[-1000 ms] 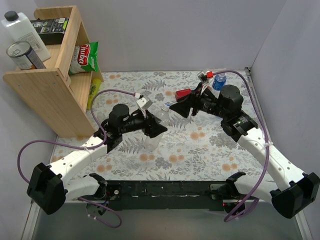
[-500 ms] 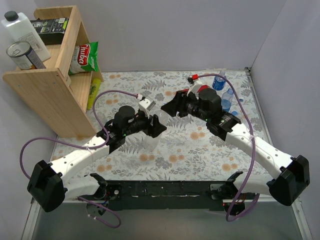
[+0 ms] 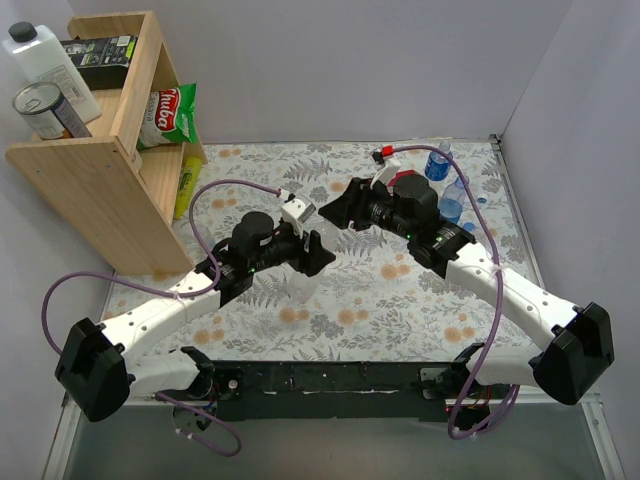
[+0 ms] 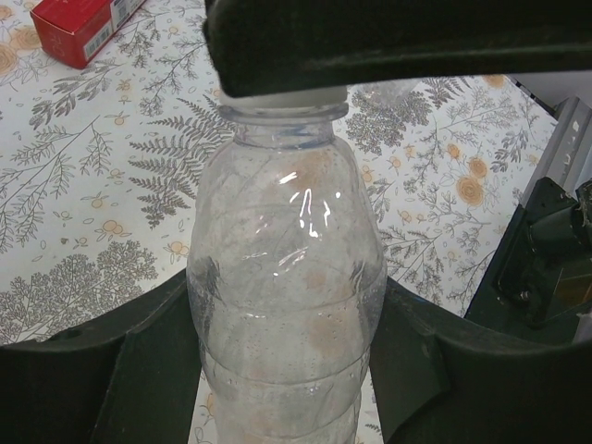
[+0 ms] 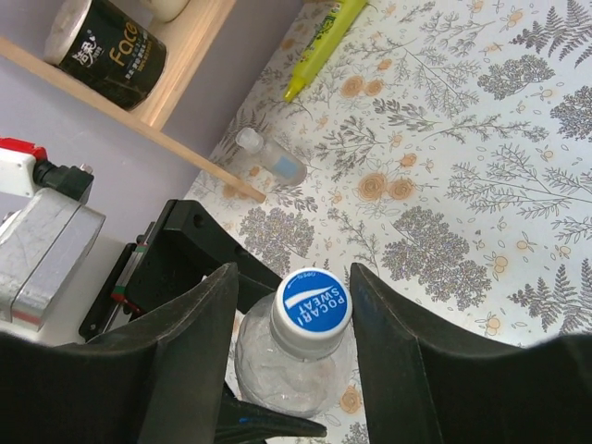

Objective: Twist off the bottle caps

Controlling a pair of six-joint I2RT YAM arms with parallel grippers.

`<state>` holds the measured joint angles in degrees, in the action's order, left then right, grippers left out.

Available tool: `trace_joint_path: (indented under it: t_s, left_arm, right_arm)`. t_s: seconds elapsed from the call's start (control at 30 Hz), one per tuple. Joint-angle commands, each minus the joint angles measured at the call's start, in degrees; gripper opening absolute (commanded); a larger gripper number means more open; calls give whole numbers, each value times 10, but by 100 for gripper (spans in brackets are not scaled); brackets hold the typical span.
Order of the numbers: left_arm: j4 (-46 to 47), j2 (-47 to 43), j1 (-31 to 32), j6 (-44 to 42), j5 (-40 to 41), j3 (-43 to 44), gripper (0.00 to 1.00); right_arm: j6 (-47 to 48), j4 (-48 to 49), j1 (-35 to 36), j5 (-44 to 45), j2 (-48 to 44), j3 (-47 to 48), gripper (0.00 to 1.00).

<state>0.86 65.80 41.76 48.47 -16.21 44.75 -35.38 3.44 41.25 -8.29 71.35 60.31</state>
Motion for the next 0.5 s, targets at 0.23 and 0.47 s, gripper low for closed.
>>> trace_joint_path:
  t_s: [0.23,0.47]
  left_arm:
    - [-5,6,10,-14,3,23,32]
    - [11,-4,10,0,-28,17,32]
  right_arm:
    - [-6,68,8,-50,21,31,51]
    - [13,76,8,-65,13,9,30]
